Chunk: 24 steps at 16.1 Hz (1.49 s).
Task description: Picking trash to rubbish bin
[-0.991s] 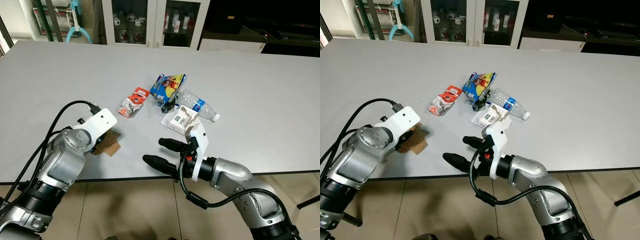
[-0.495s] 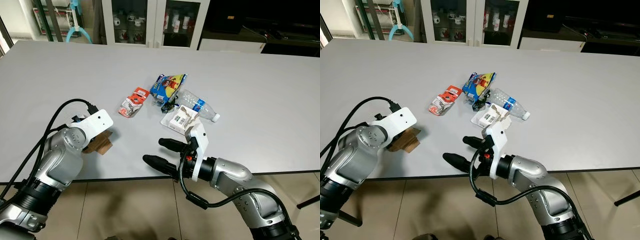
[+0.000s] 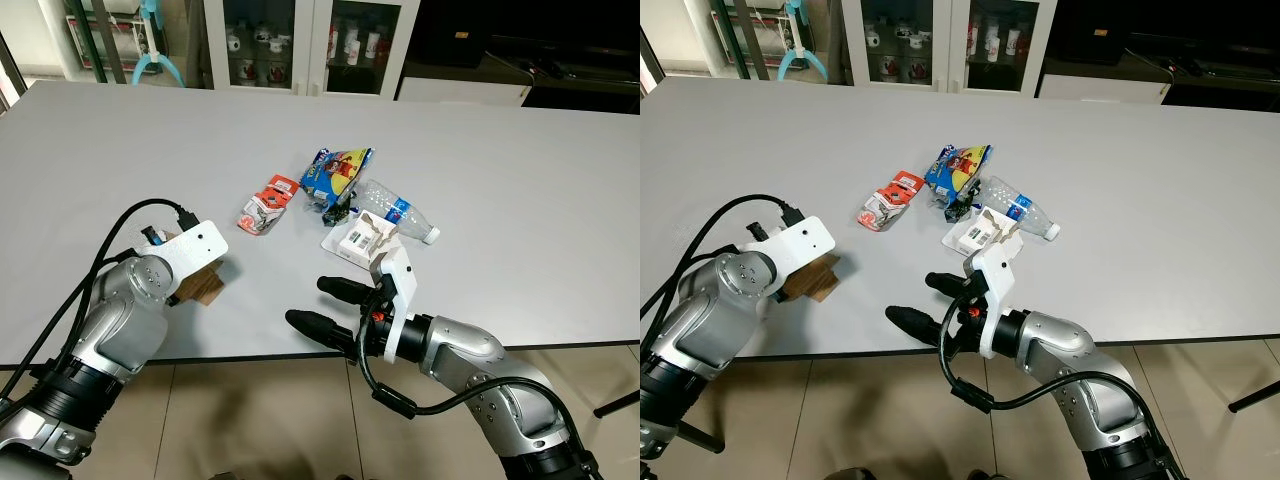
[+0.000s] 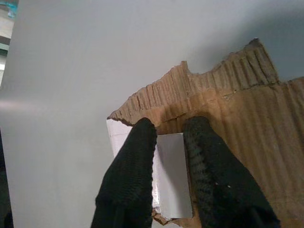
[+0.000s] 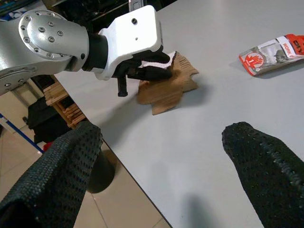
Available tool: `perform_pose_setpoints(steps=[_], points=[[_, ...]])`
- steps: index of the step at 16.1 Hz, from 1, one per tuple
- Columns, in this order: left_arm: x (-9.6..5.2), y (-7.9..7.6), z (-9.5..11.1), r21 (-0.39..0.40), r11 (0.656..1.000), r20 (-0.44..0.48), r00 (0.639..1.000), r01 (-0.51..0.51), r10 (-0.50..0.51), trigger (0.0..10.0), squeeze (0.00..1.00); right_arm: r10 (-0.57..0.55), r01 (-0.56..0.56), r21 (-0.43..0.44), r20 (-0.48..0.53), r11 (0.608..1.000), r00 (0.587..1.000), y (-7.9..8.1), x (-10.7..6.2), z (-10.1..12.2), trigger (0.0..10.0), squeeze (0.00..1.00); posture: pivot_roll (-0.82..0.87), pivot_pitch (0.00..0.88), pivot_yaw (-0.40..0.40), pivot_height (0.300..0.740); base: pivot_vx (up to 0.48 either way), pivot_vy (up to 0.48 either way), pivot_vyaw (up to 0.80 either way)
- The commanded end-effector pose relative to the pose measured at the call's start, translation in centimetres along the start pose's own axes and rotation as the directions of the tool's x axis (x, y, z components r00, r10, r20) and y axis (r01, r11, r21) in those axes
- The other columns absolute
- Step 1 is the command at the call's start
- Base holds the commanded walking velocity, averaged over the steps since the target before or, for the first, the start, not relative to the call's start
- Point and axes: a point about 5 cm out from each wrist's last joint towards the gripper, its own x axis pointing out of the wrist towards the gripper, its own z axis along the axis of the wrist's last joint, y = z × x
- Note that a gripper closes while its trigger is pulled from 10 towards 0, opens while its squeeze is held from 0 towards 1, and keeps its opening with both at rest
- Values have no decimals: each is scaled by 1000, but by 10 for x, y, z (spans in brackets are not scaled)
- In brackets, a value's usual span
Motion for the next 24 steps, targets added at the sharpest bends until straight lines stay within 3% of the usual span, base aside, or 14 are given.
perform_pose_setpoints(steps=[1, 11, 14, 15, 16, 18, 21, 24], points=[[1, -2, 2, 19, 1000, 5, 1000, 13, -14, 0, 0, 9, -9, -1, -9, 1000, 1000, 1, -1, -1, 10000, 0, -44, 66, -84, 740, 0, 0, 0], [1, -1, 1, 75, 997, -10, 1000, -11, 12, 0, 0, 12, -12, 0, -5, 1000, 1000, 1, 0, -1, 10000, 0, -44, 65, -84, 740, 0, 0, 0], [2, 6, 11, 67, 994, 50, 995, -88, 85, 0, 0, 10, -10, 0, -4, 1000, 1000, 1, -1, -1, 10000, 0, -45, 65, -84, 740, 0, 0, 0], [0, 19, 32, -76, 978, 191, 960, -192, 203, 9647, 0, 7, -7, 1, -2, 1000, 1000, 1, 0, -1, 10000, 0, -46, 65, -84, 740, 0, 0, 0], [-3, 25, 43, -150, 965, 244, 937, -217, 249, 10000, 0, 7, -7, 0, -2, 1000, 1000, 1, 0, 0, 10000, 0, -46, 65, -85, 740, 0, 0, 0], [-8, 29, 53, -199, 952, 295, 913, -232, 284, 10000, 0, 2, -2, -1, 7, 1000, 1000, 0, 1, 1, 10000, 0, -47, 65, -85, 740, 0, 0, 0], [-18, 47, 67, -401, 867, 355, 823, -295, 444, 10000, 0, -44, 45, -7, 44, 999, 998, -6, 2, 6, 10000, 0, -44, 63, -85, 740, 0, 0, 0], [-22, 49, 73, -533, 801, 371, 776, -273, 510, 10000, 0, -112, 113, 0, 90, 994, 990, -15, 2, 12, 10000, 0, -47, 58, -84, 740, 0, 0, 0]])
